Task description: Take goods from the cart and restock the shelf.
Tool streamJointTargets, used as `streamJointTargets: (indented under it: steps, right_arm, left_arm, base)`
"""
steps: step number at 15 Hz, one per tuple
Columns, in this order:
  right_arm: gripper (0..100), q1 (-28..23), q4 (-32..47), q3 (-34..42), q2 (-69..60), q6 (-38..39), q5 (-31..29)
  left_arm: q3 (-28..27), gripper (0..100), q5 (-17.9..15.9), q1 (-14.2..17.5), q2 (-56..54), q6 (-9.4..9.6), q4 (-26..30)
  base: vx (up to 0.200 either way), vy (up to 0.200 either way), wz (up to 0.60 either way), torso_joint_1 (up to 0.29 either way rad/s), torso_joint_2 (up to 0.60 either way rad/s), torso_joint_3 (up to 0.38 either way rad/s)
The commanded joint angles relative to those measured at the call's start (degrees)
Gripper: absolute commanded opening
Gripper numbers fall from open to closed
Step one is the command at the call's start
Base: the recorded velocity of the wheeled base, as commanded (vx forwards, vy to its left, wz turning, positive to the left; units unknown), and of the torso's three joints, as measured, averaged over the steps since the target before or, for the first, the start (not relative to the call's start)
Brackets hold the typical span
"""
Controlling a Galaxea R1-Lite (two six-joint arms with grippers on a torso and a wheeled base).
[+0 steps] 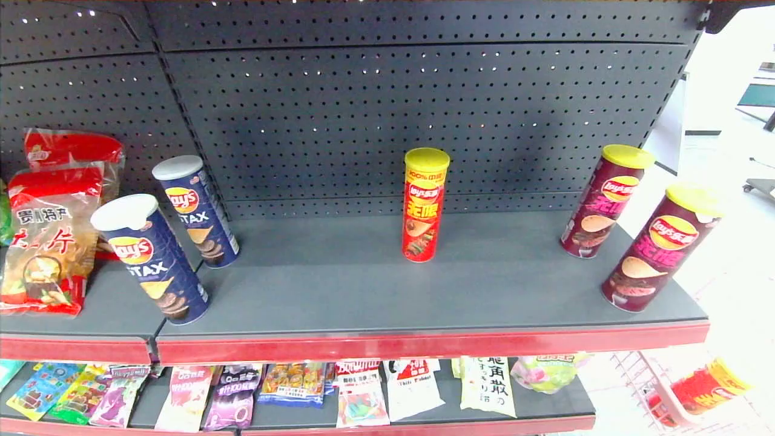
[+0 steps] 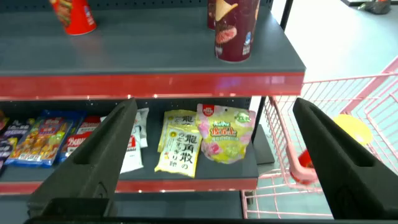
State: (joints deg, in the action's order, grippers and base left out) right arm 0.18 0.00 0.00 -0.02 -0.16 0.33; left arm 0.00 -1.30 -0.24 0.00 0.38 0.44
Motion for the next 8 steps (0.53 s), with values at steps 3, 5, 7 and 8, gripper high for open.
streamJointTargets:
  steps: [3, 5, 7, 8]
  right_arm:
    - [100, -0.01, 0.00, 0.00, 0.02, -0.02, 0.02]
    - [100, -0.01, 0.00, 0.00, 0.02, -0.11, 0.02]
    - [100, -0.01, 0.00, -0.09, 0.02, -0.11, 0.11]
    - [100, -0.01, -0.09, 0.00, 0.02, -0.11, 0.11]
  left_arm:
    - [0.00, 100, -0.01, -0.02, 0.09, -0.03, 0.00]
    - [0.00, 100, -0.01, -0.02, 0.00, -0.11, 0.00]
    - [0.00, 100, -0.01, -0.02, 0.00, -0.03, 0.00]
    - [0.00, 100, -0.01, -0.02, 0.09, 0.06, 0.00]
  base:
    - [-0.133, 0.000, 0.00, -0.010, 0.00, 0.006]
    - [0.000, 0.000, 0.00, 0.000, 0.00, 0.000]
    - [0.000, 0.000, 0.00, 0.000, 0.00, 0.000]
    - [0.000, 0.000, 0.00, 0.000, 0.00, 0.000]
